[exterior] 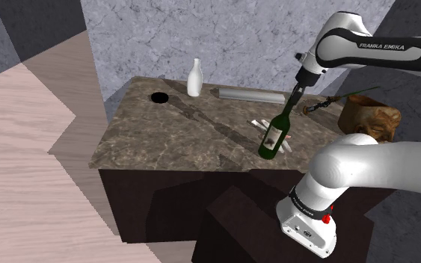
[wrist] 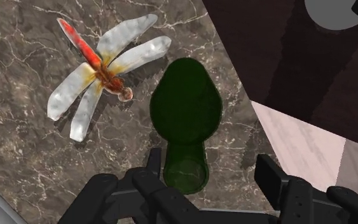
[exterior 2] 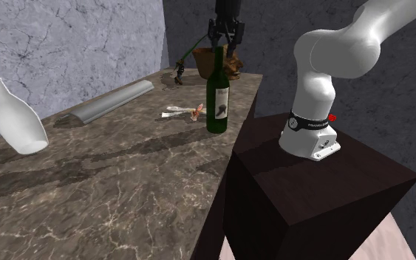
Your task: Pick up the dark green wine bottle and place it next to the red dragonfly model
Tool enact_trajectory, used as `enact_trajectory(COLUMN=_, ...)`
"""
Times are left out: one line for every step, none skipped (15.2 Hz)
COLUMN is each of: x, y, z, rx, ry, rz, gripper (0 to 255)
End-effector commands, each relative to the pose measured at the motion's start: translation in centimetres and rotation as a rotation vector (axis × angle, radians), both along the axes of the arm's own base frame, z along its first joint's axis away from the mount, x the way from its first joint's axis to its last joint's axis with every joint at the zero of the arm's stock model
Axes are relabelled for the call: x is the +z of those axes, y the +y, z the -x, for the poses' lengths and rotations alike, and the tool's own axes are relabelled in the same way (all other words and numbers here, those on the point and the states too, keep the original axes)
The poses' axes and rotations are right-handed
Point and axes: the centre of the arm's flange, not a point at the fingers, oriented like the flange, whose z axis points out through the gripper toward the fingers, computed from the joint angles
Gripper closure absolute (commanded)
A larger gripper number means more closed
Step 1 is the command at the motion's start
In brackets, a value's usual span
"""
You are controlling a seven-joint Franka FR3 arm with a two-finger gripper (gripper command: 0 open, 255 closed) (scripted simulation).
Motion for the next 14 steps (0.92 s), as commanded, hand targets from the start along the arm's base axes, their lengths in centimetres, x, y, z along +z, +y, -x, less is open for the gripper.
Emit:
enact_trajectory(x=0.0, y=0.0, z=0.0, rx=0.0, ry=0.001, rz=0.0, gripper=0)
enact_trajectory(x=0.0, y=0.0, z=0.0, rx=0.0, ry=0.001, rz=0.0, gripper=0)
enact_trajectory(x=0.0, y=0.0, z=0.0, rx=0.0, ry=0.001, rz=0.0, gripper=0)
enact_trajectory(x=0.0, y=0.0, z=0.0, rx=0.0, ry=0.001, rz=0.0, gripper=0)
enact_trajectory(x=1.3, y=0.0, z=0.1, rx=0.0, ry=0.001, rz=0.0, gripper=0)
enact_trajectory(x=2.6, y=0.0, z=0.3, rx=0.0, ry=0.001, rz=0.0, gripper=0)
enact_trajectory(x=3.9, y=0.0, z=0.4, rx=0.0, ry=0.001, rz=0.0, gripper=0)
enact_trajectory(x=5.0, y=0.0, z=0.5, rx=0.0, ry=0.001, rz=0.0, gripper=0)
enact_trajectory(x=5.0, y=0.0, z=0.5, rx=0.0, ry=0.001, rz=0.0, gripper=0)
enact_trajectory(x=5.0, y=0.0, z=0.5, rx=0.0, ry=0.001, rz=0.0, gripper=0)
enact_trajectory(x=5.0, y=0.0, z=0.5, rx=0.0, ry=0.001, rz=0.0, gripper=0)
enact_trajectory(x=5.0, y=0.0, z=0.5, rx=0.0, ry=0.001, rz=0.0, gripper=0)
enact_trajectory(x=5.0, y=0.0, z=0.5, rx=0.0, ry=0.001, rz=0.0, gripper=0)
enact_trajectory(x=5.0, y=0.0, z=0.5, rx=0.0, ry=0.001, rz=0.0, gripper=0)
